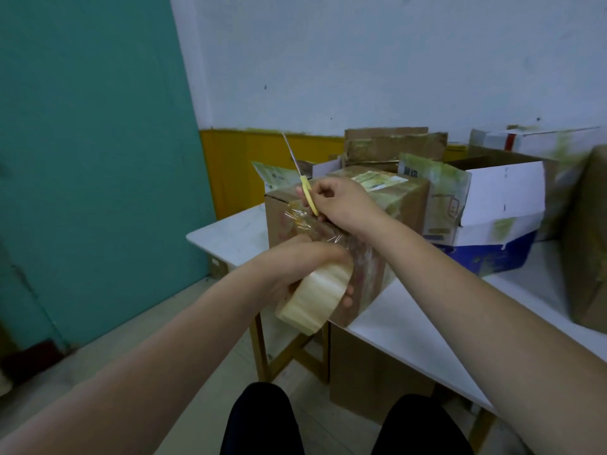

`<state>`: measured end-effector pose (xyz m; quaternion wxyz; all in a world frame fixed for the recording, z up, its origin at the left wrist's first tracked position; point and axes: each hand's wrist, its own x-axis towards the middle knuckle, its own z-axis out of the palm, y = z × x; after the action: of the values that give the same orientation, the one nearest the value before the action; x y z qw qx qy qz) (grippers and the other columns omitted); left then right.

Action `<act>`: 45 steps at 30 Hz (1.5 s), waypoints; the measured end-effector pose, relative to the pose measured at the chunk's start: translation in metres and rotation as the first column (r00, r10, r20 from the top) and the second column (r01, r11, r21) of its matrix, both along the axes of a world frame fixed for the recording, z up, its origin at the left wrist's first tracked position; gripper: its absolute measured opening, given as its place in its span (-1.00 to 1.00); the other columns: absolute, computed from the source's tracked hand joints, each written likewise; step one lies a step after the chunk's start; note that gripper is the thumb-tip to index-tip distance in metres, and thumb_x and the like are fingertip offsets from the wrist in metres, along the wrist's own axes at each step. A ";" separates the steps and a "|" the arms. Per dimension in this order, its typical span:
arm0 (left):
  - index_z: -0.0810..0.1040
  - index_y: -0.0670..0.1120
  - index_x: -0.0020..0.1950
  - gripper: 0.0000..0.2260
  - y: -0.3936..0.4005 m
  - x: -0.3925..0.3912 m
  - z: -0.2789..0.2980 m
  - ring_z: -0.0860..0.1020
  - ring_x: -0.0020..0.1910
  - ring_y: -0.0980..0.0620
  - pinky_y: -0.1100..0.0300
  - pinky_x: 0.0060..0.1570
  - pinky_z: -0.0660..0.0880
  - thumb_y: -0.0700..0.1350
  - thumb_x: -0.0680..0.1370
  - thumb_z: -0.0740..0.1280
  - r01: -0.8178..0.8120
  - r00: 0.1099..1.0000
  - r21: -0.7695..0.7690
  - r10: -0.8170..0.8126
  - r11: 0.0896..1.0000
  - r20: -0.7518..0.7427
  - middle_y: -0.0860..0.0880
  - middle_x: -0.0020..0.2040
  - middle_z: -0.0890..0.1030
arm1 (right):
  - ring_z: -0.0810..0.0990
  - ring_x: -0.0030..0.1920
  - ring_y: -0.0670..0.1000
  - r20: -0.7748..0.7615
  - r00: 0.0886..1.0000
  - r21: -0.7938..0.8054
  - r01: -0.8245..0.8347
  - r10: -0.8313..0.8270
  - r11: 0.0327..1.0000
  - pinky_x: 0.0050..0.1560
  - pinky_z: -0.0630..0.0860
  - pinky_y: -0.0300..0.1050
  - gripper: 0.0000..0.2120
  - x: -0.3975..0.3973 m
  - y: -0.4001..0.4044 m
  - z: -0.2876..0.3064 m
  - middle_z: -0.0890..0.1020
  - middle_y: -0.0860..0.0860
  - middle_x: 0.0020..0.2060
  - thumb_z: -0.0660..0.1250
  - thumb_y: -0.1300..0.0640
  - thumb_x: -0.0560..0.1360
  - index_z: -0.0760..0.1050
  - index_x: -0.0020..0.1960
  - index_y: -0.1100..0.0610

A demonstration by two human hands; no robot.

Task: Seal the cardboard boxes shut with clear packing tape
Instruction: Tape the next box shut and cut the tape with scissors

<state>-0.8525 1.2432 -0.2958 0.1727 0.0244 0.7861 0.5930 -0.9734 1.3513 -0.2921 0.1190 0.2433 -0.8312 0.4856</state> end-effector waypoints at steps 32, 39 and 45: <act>0.51 -0.16 0.16 -0.86 -0.041 -0.030 0.035 0.71 -0.20 -0.15 0.07 -0.03 0.61 -0.12 0.66 0.30 0.215 0.962 -0.561 -0.272 0.799 -0.019 -0.25 -0.07 0.72 | 0.28 -0.42 -0.15 0.613 0.768 -0.099 -0.158 0.185 0.982 -0.40 0.21 -0.26 -0.37 0.117 0.059 -0.073 0.46 0.01 -0.18 0.23 -0.48 0.35 0.64 0.09 0.00; 0.54 -0.14 0.20 -0.77 -0.041 -0.037 0.031 0.71 -0.19 -0.02 -0.15 0.20 0.56 -0.04 0.61 0.38 0.163 0.956 -0.658 -0.283 0.736 -0.080 -0.16 -0.01 0.73 | 0.32 -0.44 -0.16 0.540 0.815 -0.161 -0.144 0.209 0.976 -0.38 0.24 -0.31 -0.30 0.112 0.054 -0.071 0.45 -0.01 -0.29 0.28 -0.39 0.37 0.61 0.11 0.23; 0.47 -0.04 0.22 -0.83 -0.039 -0.033 0.033 0.73 -0.10 0.02 0.18 0.21 0.43 -0.02 0.66 0.30 0.198 0.968 -0.633 -0.250 0.749 0.006 -0.12 -0.14 0.75 | 0.51 -0.40 0.03 0.407 0.906 -0.235 -0.020 0.117 0.972 -0.33 0.44 -0.31 -0.49 0.113 0.039 -0.085 0.49 0.24 -0.32 0.39 -0.28 0.33 0.68 -0.14 0.20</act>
<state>-0.8850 1.2043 -0.2624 0.2096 0.0827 0.9361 0.2702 -0.8601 1.3904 -0.3773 -0.0522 0.1477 -0.7678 0.6213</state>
